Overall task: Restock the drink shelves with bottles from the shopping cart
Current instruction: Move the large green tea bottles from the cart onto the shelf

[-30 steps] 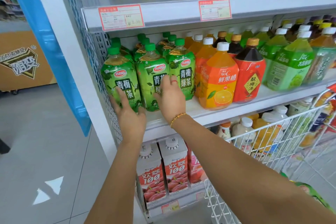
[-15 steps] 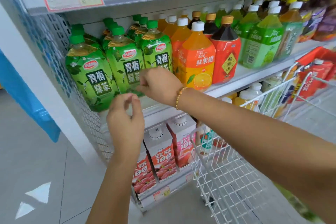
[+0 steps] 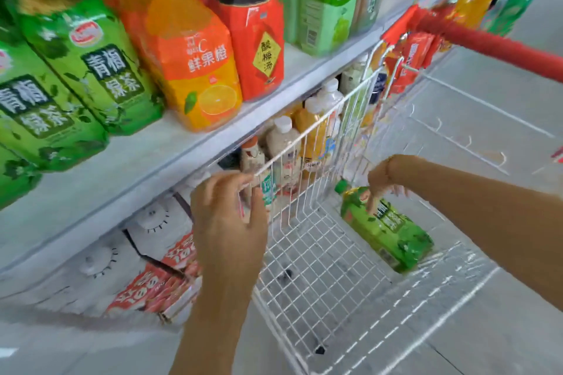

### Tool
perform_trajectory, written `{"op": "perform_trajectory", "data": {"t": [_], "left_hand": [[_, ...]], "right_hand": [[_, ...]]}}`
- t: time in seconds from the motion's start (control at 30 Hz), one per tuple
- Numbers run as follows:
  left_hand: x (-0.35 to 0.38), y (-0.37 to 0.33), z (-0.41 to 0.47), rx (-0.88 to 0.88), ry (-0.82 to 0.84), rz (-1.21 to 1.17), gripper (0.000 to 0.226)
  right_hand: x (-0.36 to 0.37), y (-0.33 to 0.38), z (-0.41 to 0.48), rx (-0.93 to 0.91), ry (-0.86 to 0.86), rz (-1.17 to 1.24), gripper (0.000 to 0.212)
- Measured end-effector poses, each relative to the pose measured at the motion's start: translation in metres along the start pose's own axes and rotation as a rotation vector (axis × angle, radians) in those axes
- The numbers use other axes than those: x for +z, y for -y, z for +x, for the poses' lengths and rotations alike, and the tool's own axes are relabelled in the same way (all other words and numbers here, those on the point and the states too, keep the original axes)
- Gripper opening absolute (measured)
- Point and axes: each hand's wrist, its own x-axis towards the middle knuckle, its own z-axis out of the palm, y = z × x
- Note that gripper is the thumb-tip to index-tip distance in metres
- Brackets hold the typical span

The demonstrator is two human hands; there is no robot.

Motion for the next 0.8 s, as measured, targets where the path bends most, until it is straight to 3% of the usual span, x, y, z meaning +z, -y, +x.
{"op": "perform_trajectory", "data": {"t": [0.17,0.27,0.33,0.4,0.5,0.6,0.7,0.8], "left_hand": [[-0.002,-0.009,-0.01,-0.18,0.21,0.107,0.045],[-0.006,-0.012,-0.012,-0.215,0.306,0.087,0.052],[-0.009,-0.016,-0.009,-0.233,0.35,0.098,0.054],[-0.01,-0.016,-0.007,-0.215,0.409,0.136,0.059],[-0.018,-0.017,0.001,-0.222,0.503,0.155,0.058],[-0.023,-0.019,0.012,-0.277,0.591,0.153,0.066],[-0.032,-0.045,0.014,-0.349,0.739,0.132,0.091],[-0.044,-0.096,0.01,-0.413,0.735,-0.109,0.1]], "right_hand": [[0.033,0.023,0.036,0.013,-0.093,-0.05,0.091],[0.078,0.016,0.102,0.152,-0.178,0.142,0.122],[0.119,0.005,0.181,0.19,-0.182,0.351,0.128],[0.133,0.003,0.183,0.183,-0.193,0.475,0.126],[0.113,0.009,0.098,0.211,-0.287,0.551,0.116],[0.077,0.01,-0.015,0.152,-0.384,0.814,0.125],[0.044,0.017,-0.108,0.108,-0.492,1.104,0.101],[0.015,0.028,-0.172,0.035,-0.577,1.217,0.09]]}}
